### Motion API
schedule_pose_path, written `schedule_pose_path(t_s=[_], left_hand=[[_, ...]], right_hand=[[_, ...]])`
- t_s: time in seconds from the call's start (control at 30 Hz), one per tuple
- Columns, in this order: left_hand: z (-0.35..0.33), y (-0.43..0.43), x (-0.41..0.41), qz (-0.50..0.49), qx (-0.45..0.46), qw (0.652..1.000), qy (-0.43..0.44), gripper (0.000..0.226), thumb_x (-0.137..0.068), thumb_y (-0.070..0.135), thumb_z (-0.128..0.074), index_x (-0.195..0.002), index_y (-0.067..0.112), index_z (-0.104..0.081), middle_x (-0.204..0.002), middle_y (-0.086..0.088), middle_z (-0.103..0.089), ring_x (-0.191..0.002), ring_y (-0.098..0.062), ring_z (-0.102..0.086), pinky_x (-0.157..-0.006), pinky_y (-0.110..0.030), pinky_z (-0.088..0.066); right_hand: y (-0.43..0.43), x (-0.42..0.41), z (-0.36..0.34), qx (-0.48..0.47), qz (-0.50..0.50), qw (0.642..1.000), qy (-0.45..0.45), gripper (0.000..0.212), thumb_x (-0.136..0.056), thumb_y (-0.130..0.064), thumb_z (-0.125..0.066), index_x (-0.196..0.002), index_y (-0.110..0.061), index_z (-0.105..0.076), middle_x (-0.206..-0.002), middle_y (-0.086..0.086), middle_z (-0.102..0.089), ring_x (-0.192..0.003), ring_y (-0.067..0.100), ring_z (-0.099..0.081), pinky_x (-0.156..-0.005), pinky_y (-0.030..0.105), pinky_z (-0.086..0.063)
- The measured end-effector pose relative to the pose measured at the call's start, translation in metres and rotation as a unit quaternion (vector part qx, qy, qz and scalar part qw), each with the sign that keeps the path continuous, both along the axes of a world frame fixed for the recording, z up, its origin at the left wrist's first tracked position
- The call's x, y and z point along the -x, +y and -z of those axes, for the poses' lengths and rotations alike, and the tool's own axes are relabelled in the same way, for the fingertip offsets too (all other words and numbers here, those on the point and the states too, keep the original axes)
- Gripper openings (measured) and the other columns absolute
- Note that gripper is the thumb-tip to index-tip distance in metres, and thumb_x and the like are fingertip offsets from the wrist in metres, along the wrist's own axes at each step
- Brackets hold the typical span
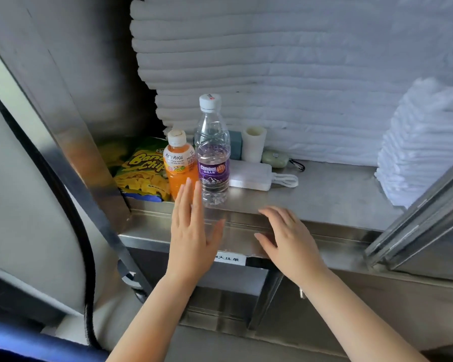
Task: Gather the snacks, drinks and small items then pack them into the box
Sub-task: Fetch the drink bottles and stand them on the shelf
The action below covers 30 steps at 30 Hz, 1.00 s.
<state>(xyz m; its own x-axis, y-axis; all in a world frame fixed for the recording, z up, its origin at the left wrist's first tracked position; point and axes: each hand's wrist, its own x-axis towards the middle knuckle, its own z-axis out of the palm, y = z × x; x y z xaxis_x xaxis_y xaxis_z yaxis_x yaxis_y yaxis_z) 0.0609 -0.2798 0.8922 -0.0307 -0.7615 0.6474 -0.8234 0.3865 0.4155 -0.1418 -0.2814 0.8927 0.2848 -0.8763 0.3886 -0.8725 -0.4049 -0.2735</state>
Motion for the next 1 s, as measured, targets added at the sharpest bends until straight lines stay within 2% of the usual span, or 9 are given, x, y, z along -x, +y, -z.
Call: schedule_pose_path(t_s=[0.17,0.27,0.43,0.53,0.63,0.73,0.8,0.9,1.0], left_hand=[[-0.072,0.027,0.074,0.182,0.015,0.983,0.007,0.060,-0.093,0.038,-0.047,-0.144,0.010,-0.031,-0.151,-0.003,-0.030,-0.142,-0.017,-0.022,-0.116,-0.033,-0.020],[-0.126,0.058,0.139,0.301,0.044,0.952,0.013,0.051,-0.094,0.037,-0.047,-0.139,0.014,-0.041,-0.145,0.001,-0.038,-0.137,-0.013,-0.031,-0.112,-0.032,-0.028],[-0.210,0.133,0.271,0.453,0.088,0.887,-0.032,0.050,-0.095,0.043,-0.040,-0.137,0.018,-0.045,-0.144,0.004,-0.040,-0.134,-0.009,-0.032,-0.111,-0.019,-0.021],[-0.248,0.189,0.358,0.517,0.108,0.845,-0.087,0.054,-0.098,0.050,-0.031,-0.142,0.020,-0.040,-0.149,0.003,-0.034,-0.137,-0.010,-0.027,-0.113,-0.019,-0.016],[-0.275,0.250,0.439,0.577,0.114,0.803,-0.094,0.055,-0.095,0.048,-0.030,-0.144,0.023,-0.036,-0.152,0.003,-0.029,-0.139,-0.009,-0.023,-0.112,-0.018,-0.013],[-0.292,0.312,0.510,0.633,0.111,0.761,-0.091,0.054,-0.096,0.047,-0.030,-0.145,0.023,-0.034,-0.152,0.005,-0.029,-0.138,-0.006,-0.020,-0.109,-0.015,-0.009],[-0.299,0.355,0.551,0.663,0.109,0.735,-0.087,0.055,-0.096,0.047,-0.032,-0.145,0.023,-0.034,-0.151,0.005,-0.030,-0.138,-0.007,-0.021,-0.108,-0.013,-0.009],[-0.305,0.423,0.609,0.708,0.106,0.692,-0.097,0.056,-0.096,0.048,-0.032,-0.145,0.022,-0.033,-0.152,0.005,-0.029,-0.139,-0.009,-0.022,-0.114,-0.023,-0.014],[-0.302,0.483,0.666,0.743,0.113,0.650,-0.114,0.057,-0.096,0.052,-0.030,-0.147,0.029,-0.025,-0.154,0.010,-0.023,-0.139,-0.006,-0.018,-0.108,-0.016,-0.009]], right_hand=[[0.064,0.066,-0.047,0.023,0.096,0.994,-0.049,0.042,-0.088,-0.041,-0.055,-0.121,-0.015,-0.058,-0.118,-0.004,-0.059,-0.109,0.014,-0.057,-0.081,0.021,-0.047],[0.120,0.119,-0.092,0.062,0.149,0.986,-0.049,0.045,-0.090,-0.048,-0.045,-0.122,-0.020,-0.057,-0.119,-0.009,-0.058,-0.111,0.009,-0.054,-0.083,0.014,-0.040],[0.245,0.224,-0.173,0.130,0.270,0.954,-0.025,0.049,-0.090,-0.059,-0.035,-0.127,-0.031,-0.049,-0.124,-0.019,-0.050,-0.117,-0.001,-0.043,-0.090,0.014,-0.035],[0.332,0.282,-0.212,0.153,0.359,0.921,0.000,0.057,-0.086,-0.064,-0.029,-0.129,-0.031,-0.046,-0.128,-0.021,-0.045,-0.121,-0.002,-0.040,-0.092,0.015,-0.032],[0.422,0.329,-0.243,0.155,0.440,0.883,0.048,0.063,-0.084,-0.066,-0.026,-0.133,-0.030,-0.043,-0.134,-0.019,-0.042,-0.125,0.000,-0.035,-0.099,0.019,-0.033],[0.507,0.366,-0.268,0.147,0.517,0.840,0.070,0.062,-0.084,-0.066,-0.026,-0.133,-0.032,-0.040,-0.134,-0.019,-0.040,-0.123,0.001,-0.034,-0.091,0.017,-0.029],[0.560,0.386,-0.279,0.150,0.562,0.810,0.075,0.063,-0.084,-0.065,-0.028,-0.134,-0.028,-0.041,-0.134,-0.014,-0.042,-0.125,0.005,-0.035,-0.092,0.016,-0.026],[0.632,0.415,-0.286,0.139,0.625,0.764,0.081,0.060,-0.086,-0.062,-0.032,-0.135,-0.028,-0.039,-0.137,-0.013,-0.040,-0.127,0.004,-0.032,-0.095,0.016,-0.025],[0.694,0.446,-0.284,0.122,0.676,0.723,0.080,0.056,-0.088,-0.060,-0.033,-0.136,-0.030,-0.037,-0.137,-0.016,-0.037,-0.126,0.001,-0.030,-0.094,0.017,-0.028]])
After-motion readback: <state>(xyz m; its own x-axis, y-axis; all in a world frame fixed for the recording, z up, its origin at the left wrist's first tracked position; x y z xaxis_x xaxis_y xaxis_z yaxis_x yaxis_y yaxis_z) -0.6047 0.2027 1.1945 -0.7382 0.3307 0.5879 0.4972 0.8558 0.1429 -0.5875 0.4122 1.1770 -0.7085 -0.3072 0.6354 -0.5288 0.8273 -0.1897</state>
